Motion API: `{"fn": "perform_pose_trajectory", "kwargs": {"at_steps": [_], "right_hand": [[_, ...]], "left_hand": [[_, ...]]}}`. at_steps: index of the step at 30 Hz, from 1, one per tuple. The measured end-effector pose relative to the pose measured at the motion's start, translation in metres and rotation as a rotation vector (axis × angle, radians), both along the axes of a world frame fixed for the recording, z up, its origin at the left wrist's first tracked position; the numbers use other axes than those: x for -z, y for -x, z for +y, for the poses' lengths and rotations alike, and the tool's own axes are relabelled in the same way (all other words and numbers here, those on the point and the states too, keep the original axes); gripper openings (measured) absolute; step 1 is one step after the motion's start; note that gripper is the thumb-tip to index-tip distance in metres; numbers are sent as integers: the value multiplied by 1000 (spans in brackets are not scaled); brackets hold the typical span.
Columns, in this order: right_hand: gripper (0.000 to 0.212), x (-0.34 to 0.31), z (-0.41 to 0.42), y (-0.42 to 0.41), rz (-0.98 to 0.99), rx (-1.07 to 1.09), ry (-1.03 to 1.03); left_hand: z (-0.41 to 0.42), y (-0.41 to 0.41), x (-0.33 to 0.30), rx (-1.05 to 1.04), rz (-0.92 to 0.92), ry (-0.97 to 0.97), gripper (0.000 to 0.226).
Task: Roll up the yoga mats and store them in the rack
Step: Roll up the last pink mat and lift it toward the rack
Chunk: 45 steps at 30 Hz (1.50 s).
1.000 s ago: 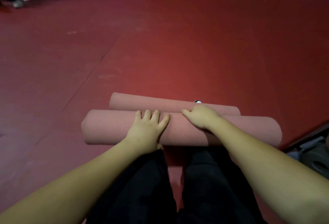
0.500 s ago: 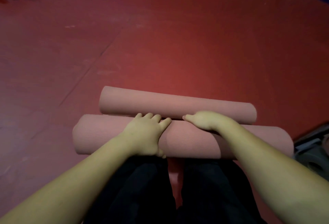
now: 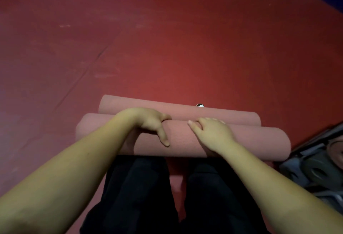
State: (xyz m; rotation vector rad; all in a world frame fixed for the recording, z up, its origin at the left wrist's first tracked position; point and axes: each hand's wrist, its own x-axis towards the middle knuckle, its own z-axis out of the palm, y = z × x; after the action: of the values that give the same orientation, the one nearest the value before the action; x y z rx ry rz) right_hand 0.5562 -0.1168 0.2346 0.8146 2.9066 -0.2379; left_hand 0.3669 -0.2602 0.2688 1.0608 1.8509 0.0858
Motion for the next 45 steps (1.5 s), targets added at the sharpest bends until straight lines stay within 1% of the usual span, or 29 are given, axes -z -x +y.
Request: {"fn": "perform_pose_trajectory", "kwargs": {"at_steps": [3, 4, 5, 6, 8, 9, 12, 13, 14, 15, 17, 20, 22, 24, 28, 32, 37, 40, 45], "right_hand": [[61, 0, 5, 6, -6, 33, 42], [61, -1, 7, 8, -8, 36, 59], [60, -1, 9, 11, -5, 36, 70], [59, -1, 11, 13, -6, 39, 81], [58, 0, 15, 17, -22, 59, 118], [60, 1, 18, 19, -37, 71, 142], [67, 0, 23, 27, -86, 94, 189], [67, -1, 24, 30, -93, 89, 195], [65, -2, 24, 33, -100, 80, 203], [63, -3, 24, 35, -106, 68, 211], [61, -5, 23, 39, -117, 53, 221], [63, -7, 24, 41, -144, 98, 222], [63, -8, 24, 40, -160, 127, 221], [63, -11, 24, 38, -163, 137, 227], [59, -15, 25, 30, -159, 141, 270], [52, -25, 19, 22, -211, 104, 359], [61, -26, 13, 19, -333, 51, 398], [62, -21, 16, 21, -304, 84, 422], [37, -12, 35, 29, -140, 49, 323]], "left_hand": [[4, 2, 1, -48, -79, 7, 89], [4, 1, 0, -61, -84, 3, 88], [3, 0, -2, -45, -42, -22, 87], [0, -2, -4, 19, 81, -72, 86], [-9, -8, -7, 165, 422, -208, 96], [-17, -14, -6, 193, 559, -274, 97], [-46, -39, 12, 198, 842, -493, 82], [-53, -47, 19, 214, 922, -518, 83], [-58, -55, 25, 233, 988, -489, 92], [-59, -60, 26, 245, 1008, -391, 104], [-55, -66, 24, 222, 996, -233, 119], [-46, -70, 19, 171, 1004, -177, 124], [-42, -68, 18, 201, 1011, -186, 122], [-41, -66, 15, 224, 1006, -216, 115], [-45, -69, 3, 266, 995, -275, 108], [-61, -77, -10, 269, 933, -286, 111], [-73, -81, -12, 291, 887, -267, 112], [-65, -75, -10, 289, 828, -238, 111], [-50, -59, -12, 244, 679, -185, 110]]}}
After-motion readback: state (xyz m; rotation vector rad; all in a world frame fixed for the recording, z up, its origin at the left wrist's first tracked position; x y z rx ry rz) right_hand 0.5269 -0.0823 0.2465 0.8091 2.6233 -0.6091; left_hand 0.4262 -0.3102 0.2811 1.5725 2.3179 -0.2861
